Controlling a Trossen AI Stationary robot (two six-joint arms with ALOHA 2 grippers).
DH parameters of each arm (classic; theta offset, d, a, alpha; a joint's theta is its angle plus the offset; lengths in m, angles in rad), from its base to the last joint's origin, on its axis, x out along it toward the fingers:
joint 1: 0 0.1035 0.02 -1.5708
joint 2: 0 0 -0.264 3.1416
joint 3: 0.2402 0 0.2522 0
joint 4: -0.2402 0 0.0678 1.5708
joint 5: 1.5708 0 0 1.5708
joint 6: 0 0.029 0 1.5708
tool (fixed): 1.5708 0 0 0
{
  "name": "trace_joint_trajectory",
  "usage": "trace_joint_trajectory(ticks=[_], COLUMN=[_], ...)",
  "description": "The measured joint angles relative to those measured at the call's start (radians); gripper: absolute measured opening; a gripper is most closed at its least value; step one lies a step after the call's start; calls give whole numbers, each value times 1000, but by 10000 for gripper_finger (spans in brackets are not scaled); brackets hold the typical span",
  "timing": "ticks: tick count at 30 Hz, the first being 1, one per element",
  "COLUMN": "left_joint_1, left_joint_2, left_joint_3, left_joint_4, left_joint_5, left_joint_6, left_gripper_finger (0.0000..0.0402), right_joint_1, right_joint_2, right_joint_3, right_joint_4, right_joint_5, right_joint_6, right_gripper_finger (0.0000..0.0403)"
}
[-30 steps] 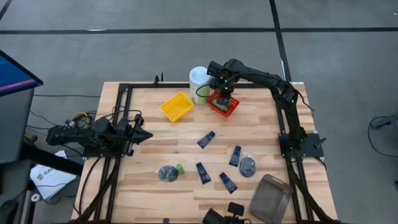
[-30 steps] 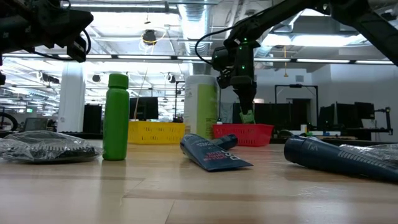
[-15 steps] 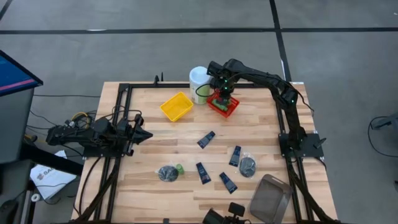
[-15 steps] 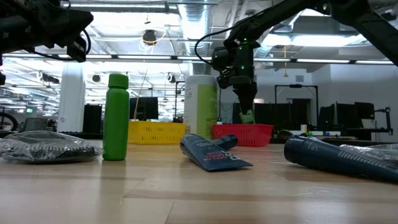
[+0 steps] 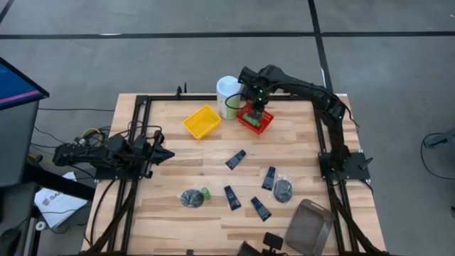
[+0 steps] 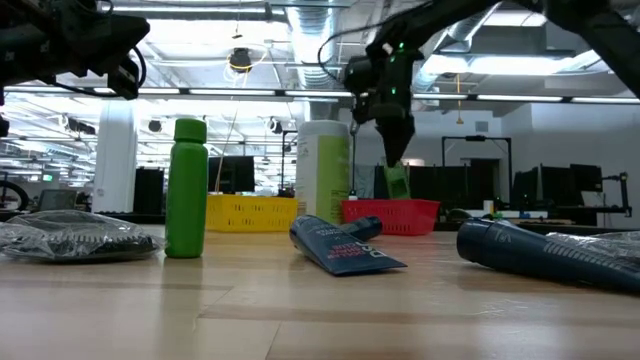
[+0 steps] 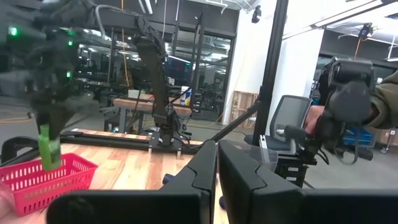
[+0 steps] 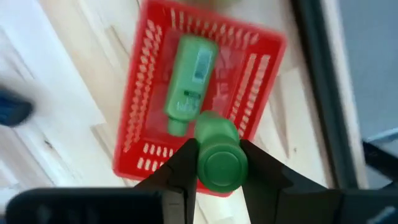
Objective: Pick & Place Travel size toiletries
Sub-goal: Put the green shampoo bottle in the red bin
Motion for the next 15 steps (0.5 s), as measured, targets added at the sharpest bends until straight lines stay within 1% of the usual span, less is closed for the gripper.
trace_joint_trajectory(ticks=[4,6,9,12,15], left_joint_1=[0,0,0,0,0], left_joint_2=[0,0,0,0,0], left_joint_3=[0,0,0,0,0], left_joint_4=[0,0,2,3,8], left_joint_5=[0,-1,-2,-4,-4], left_joint_6=[0,0,0,0,0], left_gripper_finger=[11,11,11,11,11], right_joint_1=[-1,-2,-1,-1,-2], right_joint_2=[-72,-125,-230,-339,-409], right_joint_3=[-2,-37,-179,-367,-509], right_joint_4=[2,31,127,292,444], right_joint_5=[-1,-1,-4,-5,-5], right_joint_6=[2,8,29,46,77], right_gripper_finger=[85,85,85,85,85])
